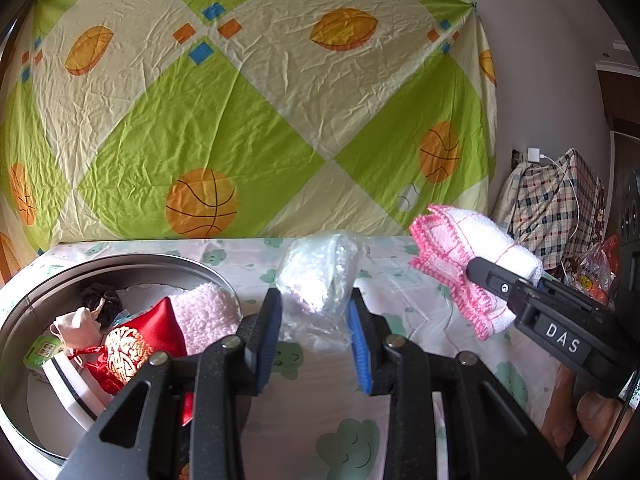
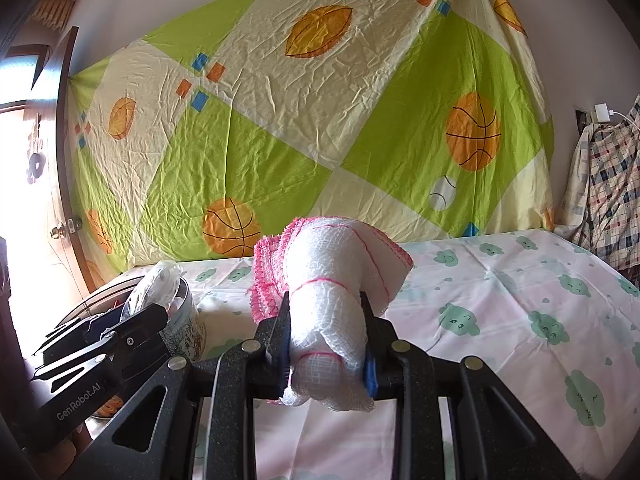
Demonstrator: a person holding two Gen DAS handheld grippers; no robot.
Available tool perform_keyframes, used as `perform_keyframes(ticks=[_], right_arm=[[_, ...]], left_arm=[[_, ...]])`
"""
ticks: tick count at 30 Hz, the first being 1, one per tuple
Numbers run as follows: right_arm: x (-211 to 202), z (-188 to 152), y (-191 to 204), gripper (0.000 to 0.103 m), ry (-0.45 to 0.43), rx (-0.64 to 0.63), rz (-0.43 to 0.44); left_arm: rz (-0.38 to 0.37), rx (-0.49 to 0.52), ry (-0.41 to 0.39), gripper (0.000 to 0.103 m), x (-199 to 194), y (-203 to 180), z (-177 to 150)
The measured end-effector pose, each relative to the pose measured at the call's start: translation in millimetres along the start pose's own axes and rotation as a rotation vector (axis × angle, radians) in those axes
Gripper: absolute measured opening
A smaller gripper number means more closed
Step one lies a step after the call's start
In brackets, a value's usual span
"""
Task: Organize soft objects
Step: 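Carry the towel and plastic bag toward the tin with both grippers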
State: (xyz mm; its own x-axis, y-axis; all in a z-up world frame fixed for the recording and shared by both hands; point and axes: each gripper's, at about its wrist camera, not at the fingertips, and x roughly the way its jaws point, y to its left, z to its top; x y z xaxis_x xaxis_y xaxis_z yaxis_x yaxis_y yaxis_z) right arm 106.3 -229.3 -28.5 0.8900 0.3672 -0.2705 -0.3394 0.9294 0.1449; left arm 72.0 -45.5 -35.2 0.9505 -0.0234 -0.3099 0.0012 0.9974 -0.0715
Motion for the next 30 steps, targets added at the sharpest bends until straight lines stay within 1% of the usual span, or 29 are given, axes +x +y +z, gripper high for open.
perform_keyframes(ticks=[9,30], right_arm=[[-1,-2,12,0.03,-0.003,-0.023,0.016],[1,-7,42,0.03,0.001,-0.049,0.058]], left_arm=[[0.003,-0.002,-0.022,0.032,-6,5,-2],[0.023,-0.063,-0.039,0.032,-17,36,-4]])
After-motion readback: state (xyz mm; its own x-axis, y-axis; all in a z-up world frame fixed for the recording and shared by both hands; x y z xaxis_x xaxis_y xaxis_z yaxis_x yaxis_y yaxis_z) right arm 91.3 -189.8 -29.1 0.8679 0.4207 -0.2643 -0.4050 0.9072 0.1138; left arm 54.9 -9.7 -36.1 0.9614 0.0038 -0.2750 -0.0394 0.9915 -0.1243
